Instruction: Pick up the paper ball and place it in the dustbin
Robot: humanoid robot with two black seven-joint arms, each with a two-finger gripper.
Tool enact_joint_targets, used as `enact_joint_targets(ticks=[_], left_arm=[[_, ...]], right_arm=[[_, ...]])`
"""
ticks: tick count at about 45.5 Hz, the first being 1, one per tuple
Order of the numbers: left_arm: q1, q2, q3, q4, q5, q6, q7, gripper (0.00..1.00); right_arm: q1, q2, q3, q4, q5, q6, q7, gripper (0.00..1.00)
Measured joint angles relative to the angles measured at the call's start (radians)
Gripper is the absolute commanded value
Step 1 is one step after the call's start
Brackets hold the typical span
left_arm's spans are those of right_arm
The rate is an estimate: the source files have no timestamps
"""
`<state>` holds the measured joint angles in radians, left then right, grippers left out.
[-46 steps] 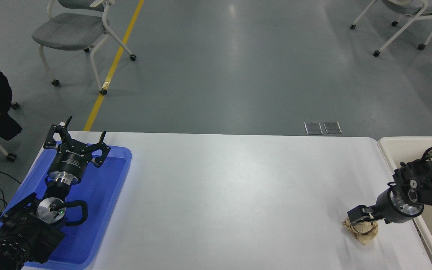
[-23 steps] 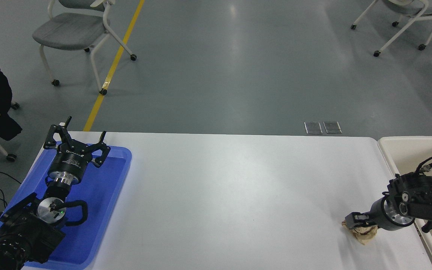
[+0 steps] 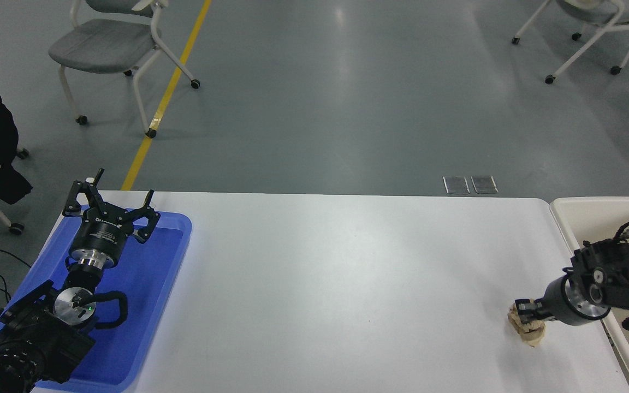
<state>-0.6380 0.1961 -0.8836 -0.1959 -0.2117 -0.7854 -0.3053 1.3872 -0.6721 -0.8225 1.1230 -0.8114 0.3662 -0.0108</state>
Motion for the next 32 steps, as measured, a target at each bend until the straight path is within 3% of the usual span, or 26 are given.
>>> enact_joint_targets(ticks=[8,18,32], left_arm=[[0.0,0.001,0.0,-0.001,0.0,0.0,0.0,1.0],[0.001,0.003,-0.001,-0.001,0.0,0.0,0.0,1.0],[0.001,0.003,-0.001,0.0,0.0,0.0,0.0,1.0]], right_arm=[[0.311,-0.026,-0.19,0.159,0.061,0.057,0.0,0.0],[0.719,0.023,-0.396,0.327,0.169,0.168,0.004,0.0],[0.964,0.091,-0.509,0.409,0.244,0.25,0.005,0.0]])
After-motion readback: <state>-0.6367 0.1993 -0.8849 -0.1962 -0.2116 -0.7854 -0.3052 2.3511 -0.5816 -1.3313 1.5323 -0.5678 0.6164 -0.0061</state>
